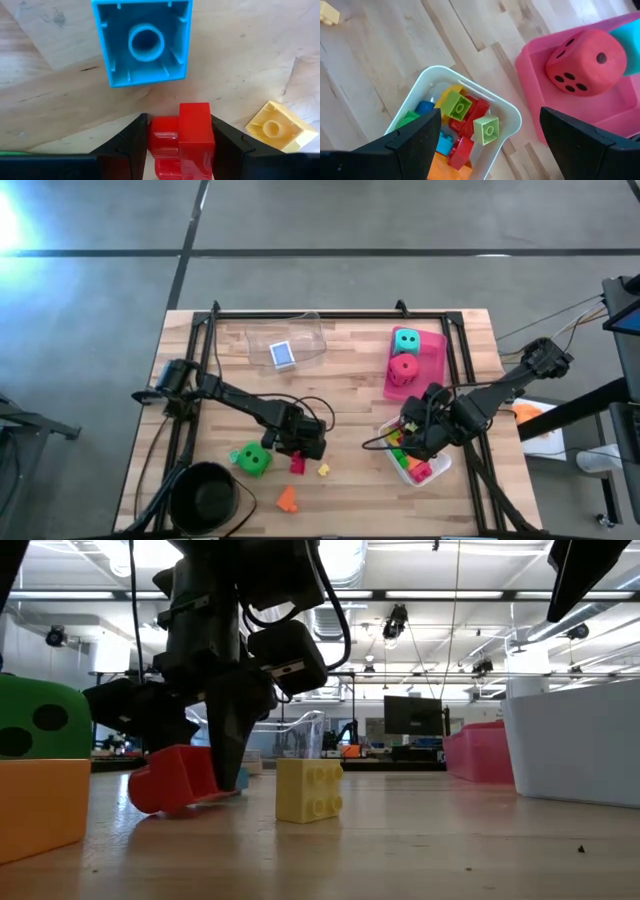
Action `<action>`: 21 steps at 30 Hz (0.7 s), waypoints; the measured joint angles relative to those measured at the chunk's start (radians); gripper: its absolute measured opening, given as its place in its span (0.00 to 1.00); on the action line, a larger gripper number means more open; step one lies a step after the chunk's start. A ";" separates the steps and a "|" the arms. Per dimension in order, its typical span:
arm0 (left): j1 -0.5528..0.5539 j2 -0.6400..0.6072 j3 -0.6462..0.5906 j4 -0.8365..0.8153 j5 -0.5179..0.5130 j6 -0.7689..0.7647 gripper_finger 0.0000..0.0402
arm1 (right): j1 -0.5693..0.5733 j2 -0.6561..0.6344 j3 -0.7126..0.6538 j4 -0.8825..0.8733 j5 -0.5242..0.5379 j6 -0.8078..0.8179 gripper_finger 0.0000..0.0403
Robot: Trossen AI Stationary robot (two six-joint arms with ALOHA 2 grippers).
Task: Pick & Place Toys
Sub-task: Put the red game piece into the white bin
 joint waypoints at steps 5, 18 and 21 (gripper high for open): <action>-0.002 -0.037 -0.002 -0.008 -0.001 0.001 0.40 | 0.000 0.000 0.000 0.002 0.013 0.002 0.83; 0.010 -0.279 -0.002 0.084 -0.241 -0.003 0.34 | 0.000 -0.034 0.000 0.270 0.013 -0.072 0.83; 0.021 -0.350 -0.002 0.166 -0.337 0.032 0.30 | 0.000 -0.070 0.000 0.424 0.013 -0.109 0.83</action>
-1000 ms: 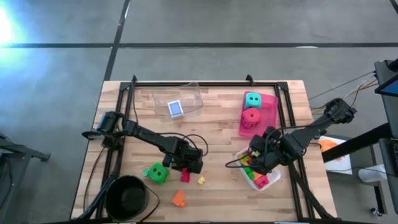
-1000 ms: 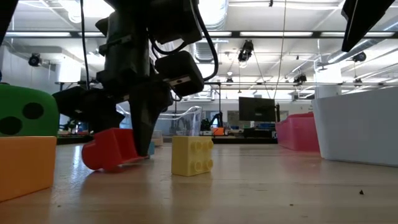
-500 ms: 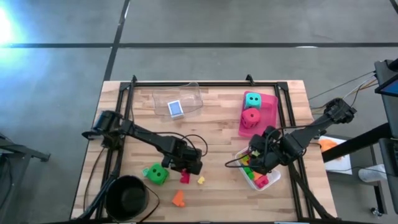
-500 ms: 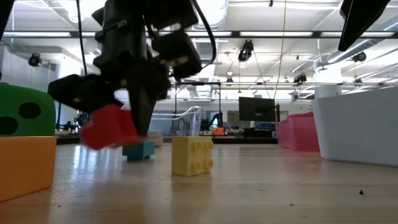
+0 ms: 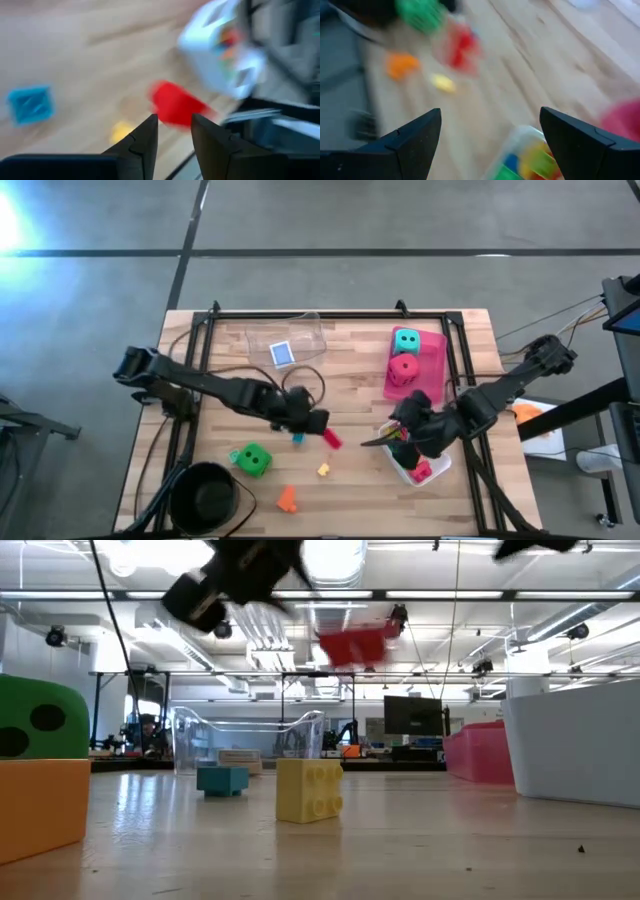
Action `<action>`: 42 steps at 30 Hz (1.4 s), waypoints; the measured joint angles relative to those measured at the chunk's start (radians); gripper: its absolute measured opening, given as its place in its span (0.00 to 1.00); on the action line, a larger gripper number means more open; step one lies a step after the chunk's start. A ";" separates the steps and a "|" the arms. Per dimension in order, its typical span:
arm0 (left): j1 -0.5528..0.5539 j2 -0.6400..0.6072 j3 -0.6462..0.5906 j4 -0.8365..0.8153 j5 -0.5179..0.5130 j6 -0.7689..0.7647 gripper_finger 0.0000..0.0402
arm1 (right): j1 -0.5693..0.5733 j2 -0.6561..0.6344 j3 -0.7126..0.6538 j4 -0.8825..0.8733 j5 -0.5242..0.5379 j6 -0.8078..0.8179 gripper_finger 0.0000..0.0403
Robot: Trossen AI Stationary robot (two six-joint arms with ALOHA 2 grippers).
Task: Pick & Place Toys
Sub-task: Put the red game piece into the white bin
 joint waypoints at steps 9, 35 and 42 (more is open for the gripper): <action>0.051 -0.120 0.000 0.085 -0.088 0.191 0.19 | 0.000 -0.101 0.000 0.204 0.000 0.021 0.83; -0.127 -0.244 0.000 -0.198 -0.192 0.303 0.10 | -0.314 0.103 0.000 0.059 -0.321 0.209 0.83; -0.222 -0.287 0.000 -0.204 -0.287 0.309 0.10 | -0.392 0.231 0.032 -0.008 -0.415 0.181 0.83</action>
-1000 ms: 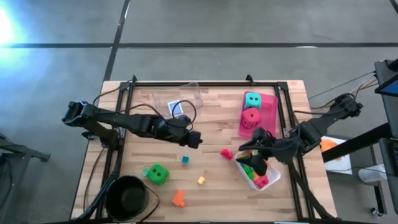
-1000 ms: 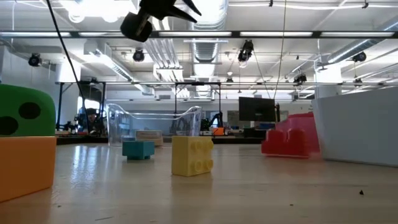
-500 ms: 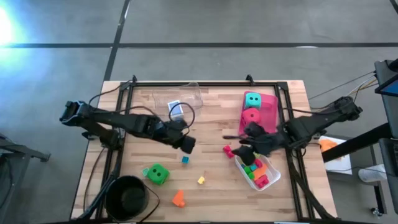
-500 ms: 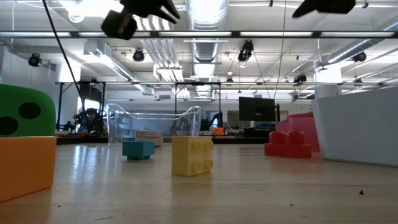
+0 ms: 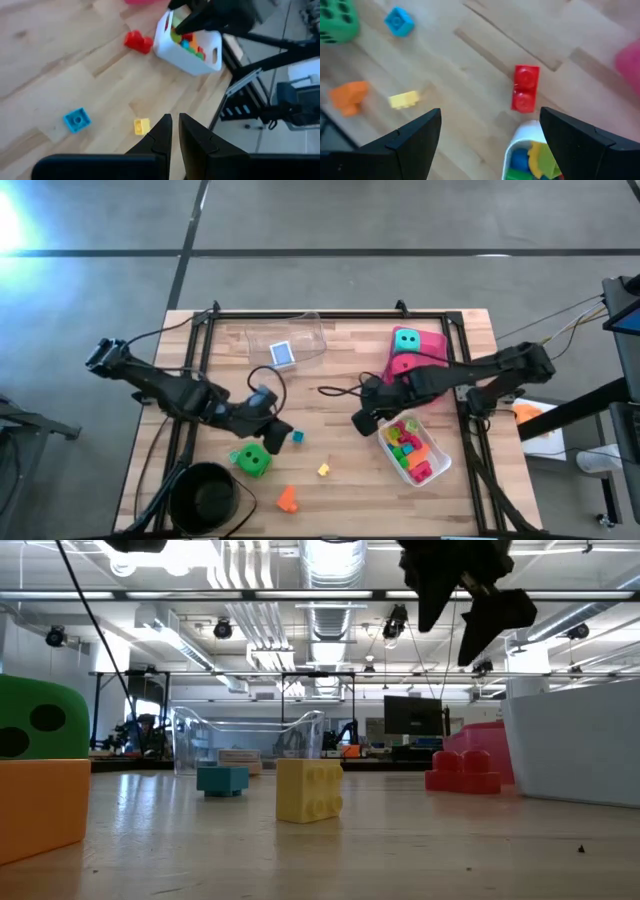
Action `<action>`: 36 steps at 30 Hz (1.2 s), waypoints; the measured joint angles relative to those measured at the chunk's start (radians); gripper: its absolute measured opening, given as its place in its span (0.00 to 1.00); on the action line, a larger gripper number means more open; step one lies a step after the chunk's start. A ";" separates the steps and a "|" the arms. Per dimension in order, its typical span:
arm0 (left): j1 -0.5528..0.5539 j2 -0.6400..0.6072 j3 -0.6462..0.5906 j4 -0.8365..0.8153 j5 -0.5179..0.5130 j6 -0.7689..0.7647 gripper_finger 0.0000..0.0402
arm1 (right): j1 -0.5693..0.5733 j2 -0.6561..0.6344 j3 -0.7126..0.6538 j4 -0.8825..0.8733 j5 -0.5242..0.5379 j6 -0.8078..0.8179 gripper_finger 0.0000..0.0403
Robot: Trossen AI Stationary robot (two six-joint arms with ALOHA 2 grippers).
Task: Pick & Place Toys
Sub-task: Put the red game piece into the white bin
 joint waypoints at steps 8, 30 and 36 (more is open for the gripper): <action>-0.123 -0.110 0.000 0.016 -0.176 0.118 0.10 | -0.046 0.173 0.195 -0.216 -0.008 -0.110 0.83; -0.175 -0.212 0.000 0.118 -0.006 0.740 0.11 | -0.089 0.359 0.185 -0.239 -0.106 -0.234 0.83; -0.143 -0.210 0.000 0.052 -0.013 0.737 0.27 | -0.088 0.359 0.185 -0.239 -0.097 -0.223 0.83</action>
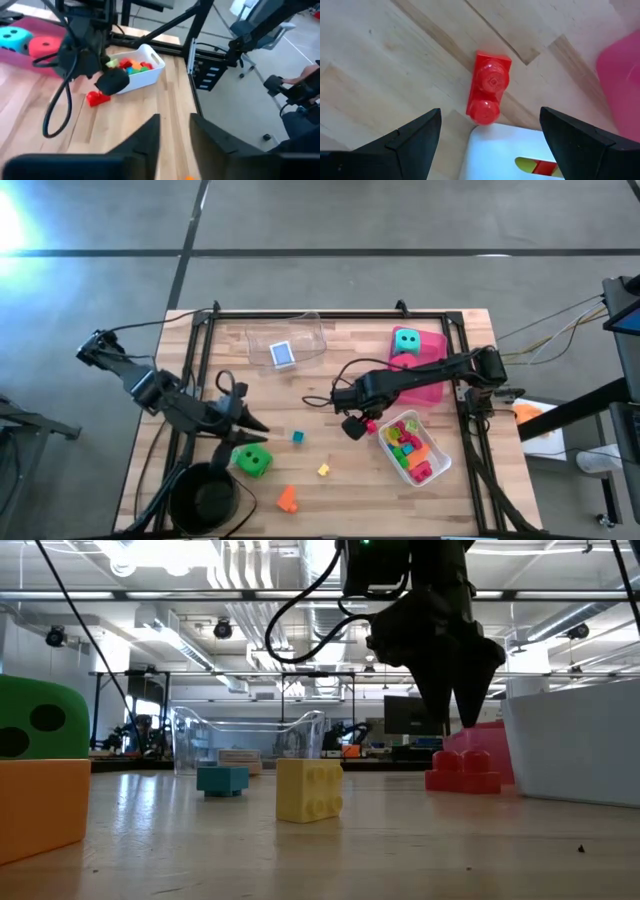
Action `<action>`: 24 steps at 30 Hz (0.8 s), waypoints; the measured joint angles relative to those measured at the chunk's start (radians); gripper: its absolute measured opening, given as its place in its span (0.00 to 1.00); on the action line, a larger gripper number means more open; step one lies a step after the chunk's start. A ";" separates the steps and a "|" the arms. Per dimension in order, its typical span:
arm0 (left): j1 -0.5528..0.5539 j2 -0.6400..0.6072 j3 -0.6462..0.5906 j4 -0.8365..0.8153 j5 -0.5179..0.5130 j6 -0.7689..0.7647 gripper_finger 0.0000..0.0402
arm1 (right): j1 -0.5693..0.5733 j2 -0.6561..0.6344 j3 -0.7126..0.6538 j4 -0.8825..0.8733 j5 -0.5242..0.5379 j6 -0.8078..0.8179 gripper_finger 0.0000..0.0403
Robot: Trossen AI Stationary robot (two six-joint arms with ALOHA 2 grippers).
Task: Pick & Place Toys
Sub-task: Put the red game piece into the white bin
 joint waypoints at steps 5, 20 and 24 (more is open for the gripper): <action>0.001 0.000 0.000 0.015 0.000 0.047 0.50 | 0.000 0.011 0.000 0.001 0.003 0.005 0.83; 0.001 0.000 0.000 0.013 0.000 -0.020 0.85 | -0.001 0.127 -0.006 0.072 -0.011 -0.047 0.83; 0.001 0.000 0.000 0.015 0.000 -0.031 0.85 | -0.003 0.125 -0.027 0.133 -0.016 -0.050 0.83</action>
